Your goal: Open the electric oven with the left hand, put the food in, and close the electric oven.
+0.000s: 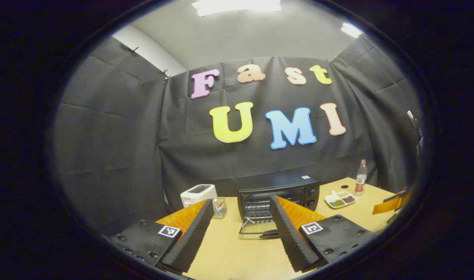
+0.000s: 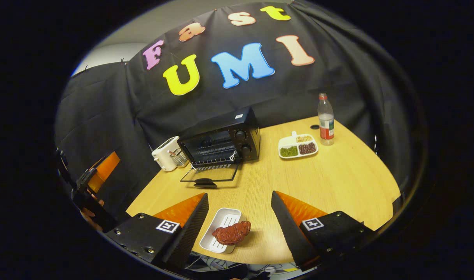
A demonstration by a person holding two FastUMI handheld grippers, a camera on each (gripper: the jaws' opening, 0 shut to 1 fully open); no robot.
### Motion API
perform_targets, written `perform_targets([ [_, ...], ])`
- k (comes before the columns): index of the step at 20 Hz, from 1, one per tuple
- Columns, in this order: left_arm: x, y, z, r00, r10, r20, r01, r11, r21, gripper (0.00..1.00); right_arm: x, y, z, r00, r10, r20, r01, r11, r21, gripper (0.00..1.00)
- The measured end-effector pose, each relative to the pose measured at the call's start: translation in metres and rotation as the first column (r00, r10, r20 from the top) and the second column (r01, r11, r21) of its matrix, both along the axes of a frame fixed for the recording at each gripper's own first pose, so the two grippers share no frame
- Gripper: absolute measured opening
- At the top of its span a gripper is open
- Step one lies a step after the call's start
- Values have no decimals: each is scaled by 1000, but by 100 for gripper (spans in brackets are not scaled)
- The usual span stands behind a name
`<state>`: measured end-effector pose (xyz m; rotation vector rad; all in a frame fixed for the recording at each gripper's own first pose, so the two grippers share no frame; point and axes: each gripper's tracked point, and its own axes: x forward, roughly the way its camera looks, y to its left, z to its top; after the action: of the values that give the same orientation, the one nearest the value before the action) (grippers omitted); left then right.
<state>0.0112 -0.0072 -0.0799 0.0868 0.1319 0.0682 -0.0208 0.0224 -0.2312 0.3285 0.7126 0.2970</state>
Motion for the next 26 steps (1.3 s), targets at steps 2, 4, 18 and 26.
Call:
perform_targets([
  [2,-7,4,1,1000,19,-2,-19,1000,-11,100,-2,2,-17,997,-8,-73,12,999,44,99],
  [4,-12,8,4,1000,30,-1,-30,999,-16,100,-9,0,-29,988,-24,-153,40,994,100,96],
  [18,-9,36,2,996,84,-17,-84,996,1,97,-41,34,-98,837,-25,-546,242,913,328,65],
  [26,-4,41,-9,996,83,-42,-84,996,-3,100,-32,39,-84,846,-24,-533,254,896,364,9],
])
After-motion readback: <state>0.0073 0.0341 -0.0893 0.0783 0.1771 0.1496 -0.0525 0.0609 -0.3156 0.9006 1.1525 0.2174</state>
